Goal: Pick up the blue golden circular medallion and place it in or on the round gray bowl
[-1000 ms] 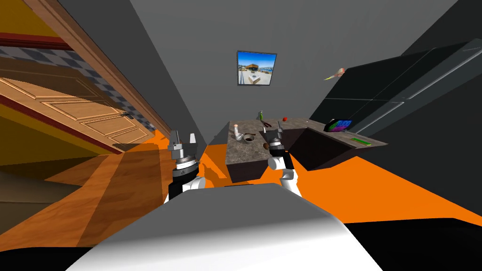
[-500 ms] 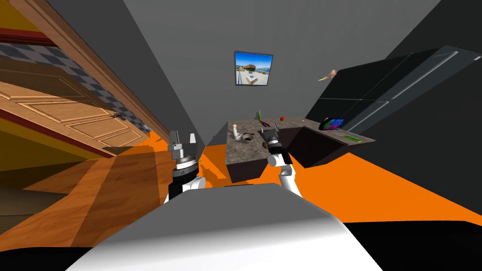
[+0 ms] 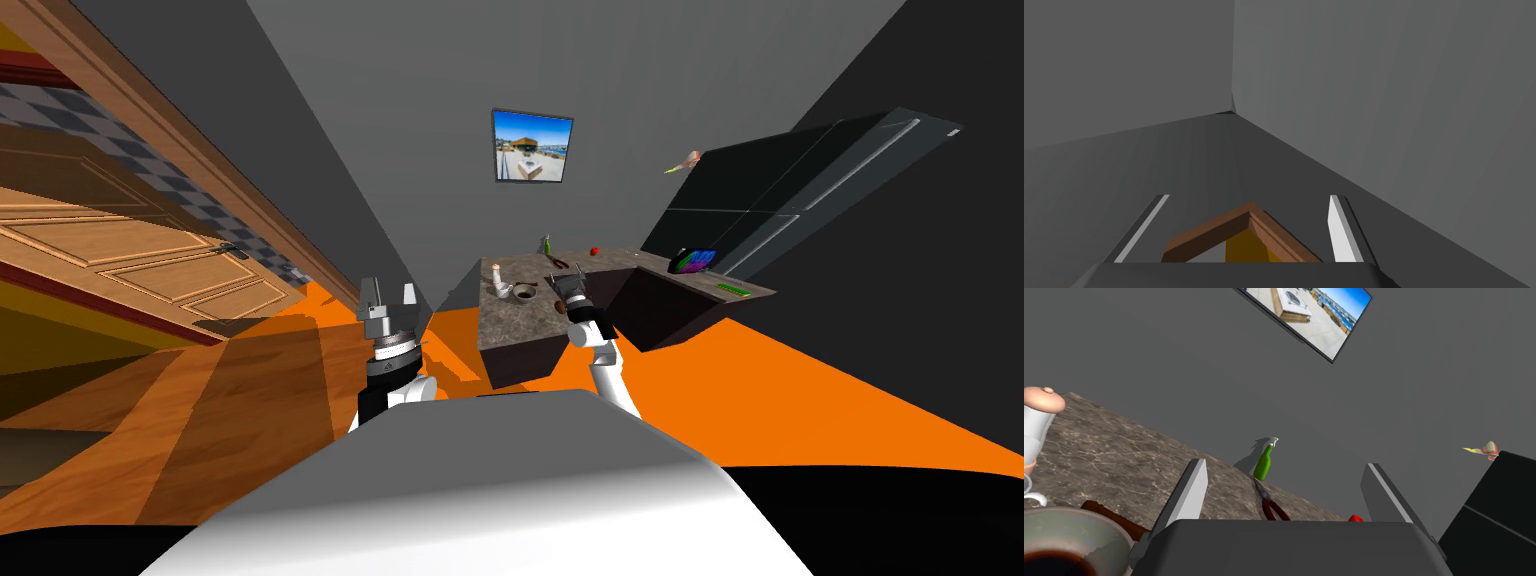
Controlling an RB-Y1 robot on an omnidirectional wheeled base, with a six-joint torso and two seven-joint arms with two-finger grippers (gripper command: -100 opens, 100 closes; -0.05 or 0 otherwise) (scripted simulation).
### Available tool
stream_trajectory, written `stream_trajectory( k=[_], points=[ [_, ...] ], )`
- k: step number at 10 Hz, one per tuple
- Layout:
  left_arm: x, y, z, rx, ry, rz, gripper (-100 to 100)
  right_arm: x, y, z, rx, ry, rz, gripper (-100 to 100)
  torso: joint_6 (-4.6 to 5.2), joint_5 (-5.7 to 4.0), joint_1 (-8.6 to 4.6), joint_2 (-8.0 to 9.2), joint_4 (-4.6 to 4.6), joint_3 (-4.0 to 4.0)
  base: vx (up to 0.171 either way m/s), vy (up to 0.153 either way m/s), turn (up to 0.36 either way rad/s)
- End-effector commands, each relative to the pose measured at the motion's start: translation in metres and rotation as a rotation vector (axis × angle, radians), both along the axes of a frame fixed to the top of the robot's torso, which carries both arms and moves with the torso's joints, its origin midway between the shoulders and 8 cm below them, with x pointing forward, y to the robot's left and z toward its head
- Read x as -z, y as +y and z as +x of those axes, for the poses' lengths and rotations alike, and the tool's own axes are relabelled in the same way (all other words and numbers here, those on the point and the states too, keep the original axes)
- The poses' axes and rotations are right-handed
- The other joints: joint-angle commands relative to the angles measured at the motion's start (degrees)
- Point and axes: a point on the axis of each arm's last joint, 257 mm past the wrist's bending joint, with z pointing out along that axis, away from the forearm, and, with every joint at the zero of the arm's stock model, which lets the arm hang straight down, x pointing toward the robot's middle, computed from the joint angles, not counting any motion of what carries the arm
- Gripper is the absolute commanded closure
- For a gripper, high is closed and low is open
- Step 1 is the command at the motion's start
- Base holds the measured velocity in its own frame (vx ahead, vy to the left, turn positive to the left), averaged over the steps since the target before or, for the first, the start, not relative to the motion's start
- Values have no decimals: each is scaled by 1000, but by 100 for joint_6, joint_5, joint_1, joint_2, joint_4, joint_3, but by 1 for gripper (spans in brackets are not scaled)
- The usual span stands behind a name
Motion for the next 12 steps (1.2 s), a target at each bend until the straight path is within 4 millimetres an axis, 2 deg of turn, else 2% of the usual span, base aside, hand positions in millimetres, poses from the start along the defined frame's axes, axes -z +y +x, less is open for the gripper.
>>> stream_trajectory(
  k=[1,6,11,12],
  points=[
    [0,0,0,0,0,0,0,9,2,5,-21,36,24,-100,0,0,0,0,0,0,-3,17,-34],
    [0,0,0,0,0,0,0,45,4,28,-94,178,158,-100,-1,0,0,0,0,0,-2,19,-56],
    [0,0,0,0,0,0,0,81,8,39,-143,313,231,-100,0,0,-1,-3,-1,-2,2,18,-42],
    [0,0,0,0,0,0,0,93,7,43,-155,354,270,-100,-1,0,-1,-3,-1,-2,3,16,-50]
  ],
)
